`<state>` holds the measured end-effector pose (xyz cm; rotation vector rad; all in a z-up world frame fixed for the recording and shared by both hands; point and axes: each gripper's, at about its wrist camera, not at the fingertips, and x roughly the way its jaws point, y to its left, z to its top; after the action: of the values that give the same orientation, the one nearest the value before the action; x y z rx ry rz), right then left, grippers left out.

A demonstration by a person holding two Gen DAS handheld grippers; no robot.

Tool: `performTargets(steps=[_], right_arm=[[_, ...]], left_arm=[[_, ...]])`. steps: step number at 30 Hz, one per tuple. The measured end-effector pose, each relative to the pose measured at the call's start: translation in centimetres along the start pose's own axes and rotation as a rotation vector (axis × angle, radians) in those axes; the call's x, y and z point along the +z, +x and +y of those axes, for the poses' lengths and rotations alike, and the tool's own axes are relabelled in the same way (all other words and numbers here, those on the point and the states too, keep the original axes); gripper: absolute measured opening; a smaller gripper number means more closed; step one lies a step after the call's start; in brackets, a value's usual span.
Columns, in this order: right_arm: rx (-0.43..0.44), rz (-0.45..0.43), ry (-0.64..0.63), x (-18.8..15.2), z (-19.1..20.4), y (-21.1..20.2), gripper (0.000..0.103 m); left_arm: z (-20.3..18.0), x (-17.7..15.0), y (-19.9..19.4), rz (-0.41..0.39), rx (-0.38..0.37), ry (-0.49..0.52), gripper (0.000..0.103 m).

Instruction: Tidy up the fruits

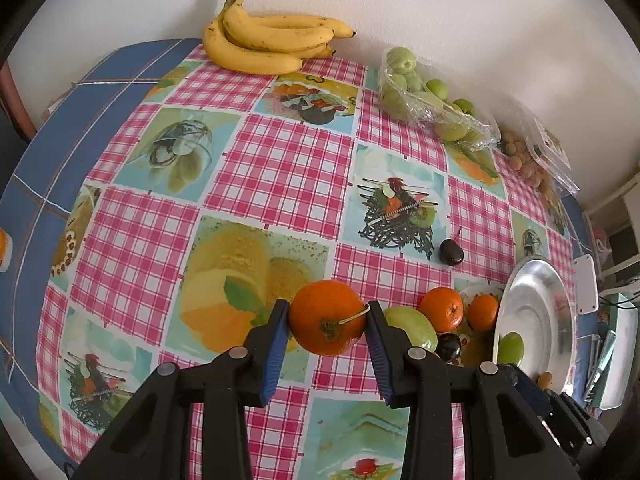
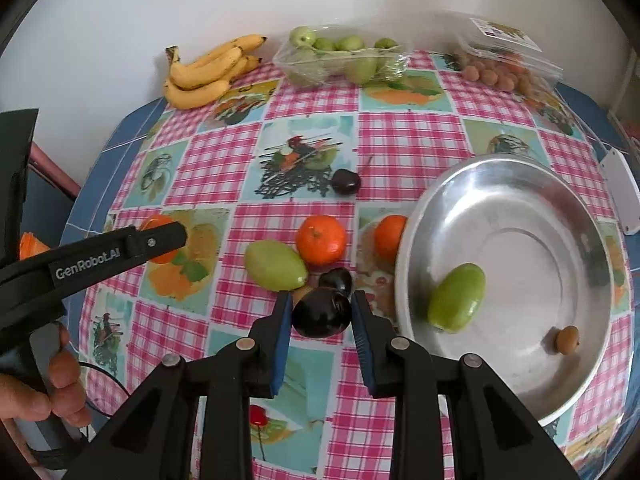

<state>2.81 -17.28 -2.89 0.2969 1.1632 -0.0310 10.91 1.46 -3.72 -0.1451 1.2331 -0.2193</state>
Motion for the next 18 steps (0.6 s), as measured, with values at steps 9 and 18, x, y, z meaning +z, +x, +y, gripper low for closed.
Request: performTargets(steps=[9, 18], right_arm=[[-0.080, -0.018, 0.119, 0.2, -4.6, -0.4, 0.031], [-0.147, -0.041, 0.293, -0.4, -11.3, -1.9, 0.031]], left_arm=[[-2.1, -0.5, 0.4, 0.006, 0.015, 0.049, 0.040], [-7.4, -2.1, 0.7, 0.031, -0.022, 0.182, 0.040]])
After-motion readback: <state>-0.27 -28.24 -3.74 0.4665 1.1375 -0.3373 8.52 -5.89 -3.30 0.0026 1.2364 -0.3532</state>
